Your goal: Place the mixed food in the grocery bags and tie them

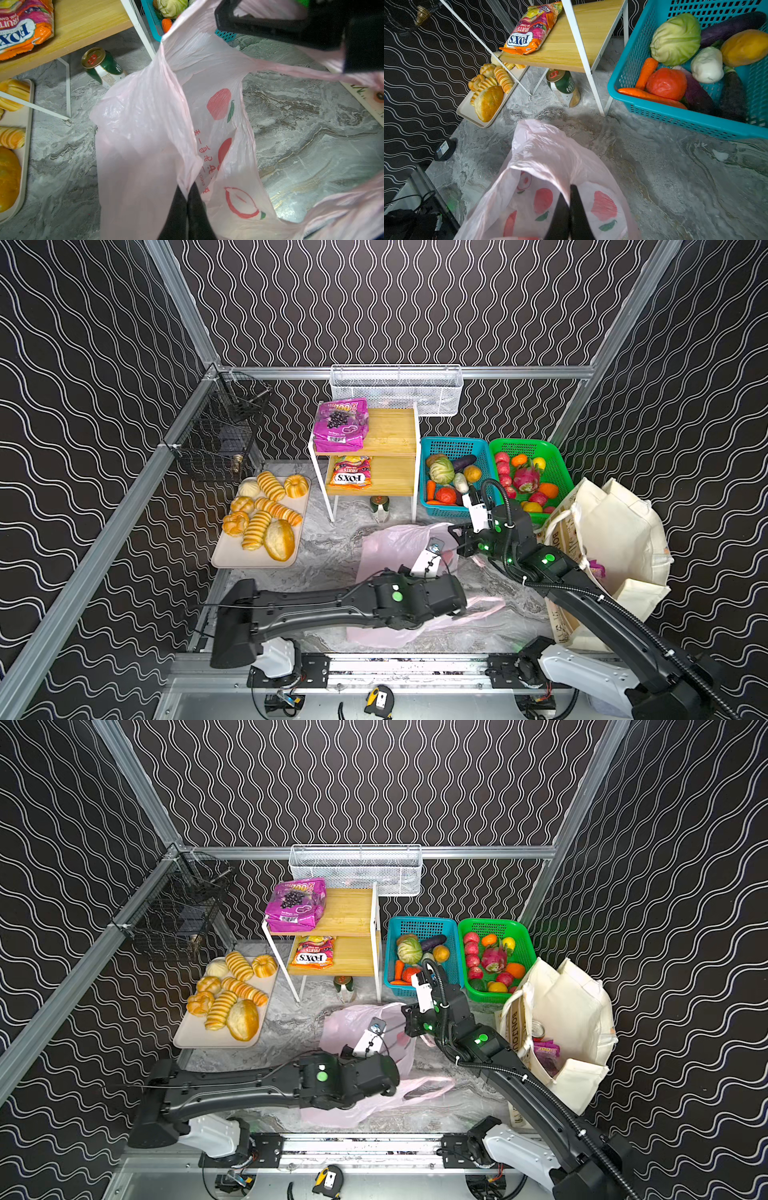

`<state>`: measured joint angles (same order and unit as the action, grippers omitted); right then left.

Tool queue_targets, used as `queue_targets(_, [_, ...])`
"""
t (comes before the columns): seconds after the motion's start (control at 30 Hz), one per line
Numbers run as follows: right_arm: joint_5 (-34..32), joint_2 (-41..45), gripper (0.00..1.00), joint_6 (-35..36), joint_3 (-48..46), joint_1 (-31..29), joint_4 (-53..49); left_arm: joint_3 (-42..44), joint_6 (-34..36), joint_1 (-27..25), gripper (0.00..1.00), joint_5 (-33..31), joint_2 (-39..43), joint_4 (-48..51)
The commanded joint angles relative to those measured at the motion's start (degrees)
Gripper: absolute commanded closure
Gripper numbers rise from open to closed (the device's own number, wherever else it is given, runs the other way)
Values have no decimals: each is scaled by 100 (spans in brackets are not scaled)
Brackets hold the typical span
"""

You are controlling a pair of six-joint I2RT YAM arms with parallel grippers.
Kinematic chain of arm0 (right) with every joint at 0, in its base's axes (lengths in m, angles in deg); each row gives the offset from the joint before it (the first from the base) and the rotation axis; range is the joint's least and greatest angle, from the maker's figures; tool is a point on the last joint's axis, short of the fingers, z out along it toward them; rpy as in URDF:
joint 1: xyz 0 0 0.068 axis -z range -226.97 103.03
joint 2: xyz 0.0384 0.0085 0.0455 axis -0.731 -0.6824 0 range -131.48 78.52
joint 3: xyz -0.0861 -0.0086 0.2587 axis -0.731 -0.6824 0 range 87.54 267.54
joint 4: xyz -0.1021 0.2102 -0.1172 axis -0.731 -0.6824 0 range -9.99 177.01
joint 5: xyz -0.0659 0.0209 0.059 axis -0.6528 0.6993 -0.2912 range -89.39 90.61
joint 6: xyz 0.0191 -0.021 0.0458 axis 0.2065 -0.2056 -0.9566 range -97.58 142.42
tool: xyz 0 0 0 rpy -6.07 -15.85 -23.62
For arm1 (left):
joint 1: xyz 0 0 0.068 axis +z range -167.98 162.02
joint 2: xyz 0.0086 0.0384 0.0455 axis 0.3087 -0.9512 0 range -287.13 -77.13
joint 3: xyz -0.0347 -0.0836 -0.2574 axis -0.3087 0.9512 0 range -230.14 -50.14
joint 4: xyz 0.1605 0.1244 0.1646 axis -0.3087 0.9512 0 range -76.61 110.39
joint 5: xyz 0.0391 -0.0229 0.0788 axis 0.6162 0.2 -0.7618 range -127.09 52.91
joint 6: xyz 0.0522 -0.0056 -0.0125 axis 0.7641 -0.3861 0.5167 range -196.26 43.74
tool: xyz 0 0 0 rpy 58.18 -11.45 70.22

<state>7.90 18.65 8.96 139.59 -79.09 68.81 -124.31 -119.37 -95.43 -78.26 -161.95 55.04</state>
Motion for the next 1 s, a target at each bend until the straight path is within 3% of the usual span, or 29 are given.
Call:
queue_targets(0.0, [582, -138, 76, 359, 256, 7, 292, 172, -84, 364, 100, 704, 353, -112])
queue_targets(0.13, [1429, -117, 57, 382, 683, 12, 480, 608, -250, 799, 100, 1078, 1093, -274])
queue_targets(0.23, [2010, 172, 51, 253, 740, 13, 875, 898, -64, 1409, 100, 1825, 1551, -528])
queue_targets(0.3, [1884, 452, 42, 34, 722, 21, 1115, 893, 170, 1628, 100, 1981, 1726, -472])
queue_targets(0.4, [603, 817, 25, -262, 729, 107, 1029, 730, 385, 1785, 100, 1965, 1844, -168])
queue_targets(0.5, [-459, 599, 27, -257, 948, 566, 324, 731, 368, 1986, 100, 2087, 1970, -25])
queue_targets(0.57, [-751, 170, 30, -517, 1180, 1118, -278, 817, 274, 2139, 100, 2174, 2066, 16])
queue_targets(0.7, [-57, -827, 33, -734, 1483, 2017, -796, 954, 259, 2543, 100, 2267, 2331, 263])
queue_targets(0.87, [-113, -2002, 36, -709, 1900, 2271, -618, 1079, 139, 2889, 100, 2436, 2599, 513])
queue_targets(0.97, [155, -2751, 31, -502, 2328, 2271, -413, 1188, 74, 3062, 100, 2557, 2722, 546])
